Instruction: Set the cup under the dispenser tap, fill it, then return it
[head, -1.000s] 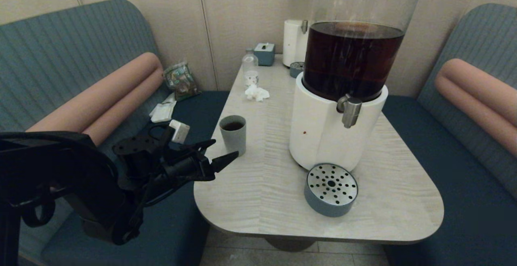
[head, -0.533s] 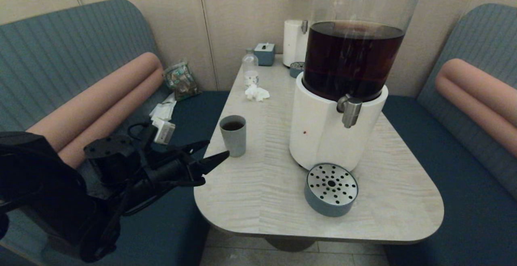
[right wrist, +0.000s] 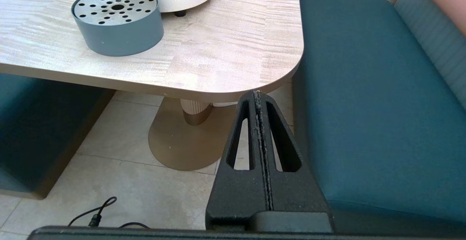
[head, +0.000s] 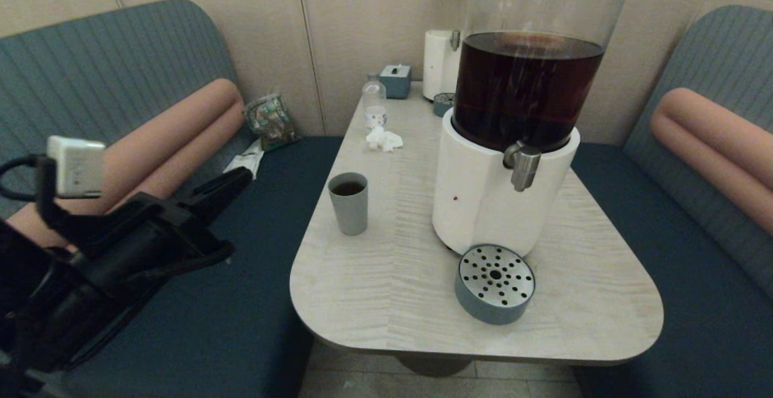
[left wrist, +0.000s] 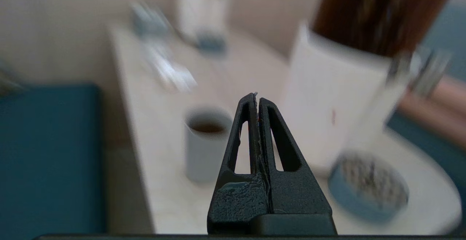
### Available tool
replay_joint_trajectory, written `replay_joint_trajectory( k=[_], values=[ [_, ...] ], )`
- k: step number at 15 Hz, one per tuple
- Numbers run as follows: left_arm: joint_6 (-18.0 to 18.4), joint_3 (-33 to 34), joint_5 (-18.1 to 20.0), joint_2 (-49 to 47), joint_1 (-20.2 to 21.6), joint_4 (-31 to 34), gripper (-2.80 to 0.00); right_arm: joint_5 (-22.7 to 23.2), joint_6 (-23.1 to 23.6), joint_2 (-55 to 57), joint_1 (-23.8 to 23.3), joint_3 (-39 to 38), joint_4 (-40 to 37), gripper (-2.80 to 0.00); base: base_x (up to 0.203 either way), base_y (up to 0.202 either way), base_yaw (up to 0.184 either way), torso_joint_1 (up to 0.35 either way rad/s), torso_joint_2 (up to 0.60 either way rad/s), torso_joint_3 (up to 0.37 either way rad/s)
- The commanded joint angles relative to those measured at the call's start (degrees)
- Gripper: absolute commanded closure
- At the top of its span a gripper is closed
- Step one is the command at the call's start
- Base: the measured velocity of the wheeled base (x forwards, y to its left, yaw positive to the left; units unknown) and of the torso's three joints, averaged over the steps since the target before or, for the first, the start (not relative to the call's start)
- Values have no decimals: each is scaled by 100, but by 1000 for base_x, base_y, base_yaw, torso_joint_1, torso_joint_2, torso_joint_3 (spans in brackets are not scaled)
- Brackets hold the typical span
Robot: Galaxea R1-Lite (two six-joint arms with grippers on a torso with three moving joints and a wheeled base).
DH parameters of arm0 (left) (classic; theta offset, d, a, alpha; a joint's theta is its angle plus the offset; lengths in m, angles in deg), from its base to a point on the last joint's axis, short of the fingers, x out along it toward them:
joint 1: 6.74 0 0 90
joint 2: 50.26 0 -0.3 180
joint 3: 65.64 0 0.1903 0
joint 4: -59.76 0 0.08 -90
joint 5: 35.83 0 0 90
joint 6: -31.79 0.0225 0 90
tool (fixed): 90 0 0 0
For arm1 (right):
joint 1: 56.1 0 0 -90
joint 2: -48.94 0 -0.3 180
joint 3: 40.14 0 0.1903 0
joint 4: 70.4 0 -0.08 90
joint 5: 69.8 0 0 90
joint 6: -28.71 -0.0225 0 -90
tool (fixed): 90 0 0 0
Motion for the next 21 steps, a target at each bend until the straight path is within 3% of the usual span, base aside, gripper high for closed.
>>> replay_joint_trajectory(
  k=[1,4,6,8,12,13,14,16,19,21],
  values=[
    [-94,493,-557,1800,110,19,0,2,5,-2,0,0,-1,0,0,0,0,0,0,0],
    [-179,1188,-936,3406,637,217,0,1,5,-2,0,0,-1,0,0,0,0,0,0,0],
    [-170,1317,-1031,4554,819,911,0,1,5,-2,0,0,-1,0,0,0,0,0,0,0],
    [-98,1177,-1059,5836,908,2641,0,6,10,-2,0,0,-1,0,0,0,0,0,0,0],
    [309,811,-969,8018,1030,7552,0,9,5,-2,0,0,-1,0,0,0,0,0,0,0],
    [450,845,-1028,8338,1055,8476,0,2,5,-2,0,0,-1,0,0,0,0,0,0,0],
    [586,1043,-1134,8464,1074,8918,0,1,5,-2,0,0,-1,0,0,0,0,0,0,0],
    [854,1514,-1336,8521,1107,8517,0,9,5,-2,0,0,-1,0,0,0,0,0,0,0],
    [1112,1556,-1630,8524,1115,8761,0,8,5,-2,0,0,-1,0,0,0,0,0,0,0],
    [1153,1496,-1554,8533,1115,8928,0,1,5,-2,0,0,-1,0,0,0,0,0,0,0]
  ],
)
